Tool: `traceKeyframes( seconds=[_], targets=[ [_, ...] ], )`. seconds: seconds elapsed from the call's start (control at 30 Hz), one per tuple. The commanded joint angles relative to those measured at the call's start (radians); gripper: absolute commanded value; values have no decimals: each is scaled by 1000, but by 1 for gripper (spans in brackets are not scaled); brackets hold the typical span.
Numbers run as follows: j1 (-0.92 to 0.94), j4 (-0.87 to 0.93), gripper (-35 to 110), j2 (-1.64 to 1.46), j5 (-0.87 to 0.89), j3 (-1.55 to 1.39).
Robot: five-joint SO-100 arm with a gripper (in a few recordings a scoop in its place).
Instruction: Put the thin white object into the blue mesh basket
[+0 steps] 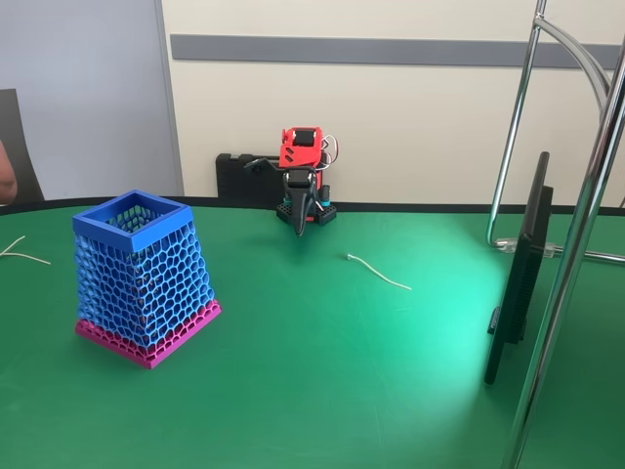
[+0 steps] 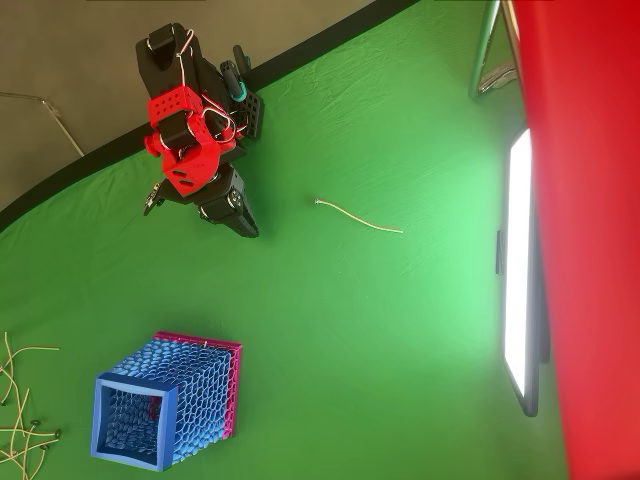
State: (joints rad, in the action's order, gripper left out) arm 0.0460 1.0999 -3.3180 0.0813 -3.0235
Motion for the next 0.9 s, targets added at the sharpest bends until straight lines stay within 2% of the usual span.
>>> traceKeyframes(
  seconds=[0.0, 0.4, 0.87],
  targets=[
    [6, -15, 1, -2, 11, 6],
    [-11, -48, 1, 259, 84, 172],
    [-121, 35, 1, 589, 259, 471]
  ],
)
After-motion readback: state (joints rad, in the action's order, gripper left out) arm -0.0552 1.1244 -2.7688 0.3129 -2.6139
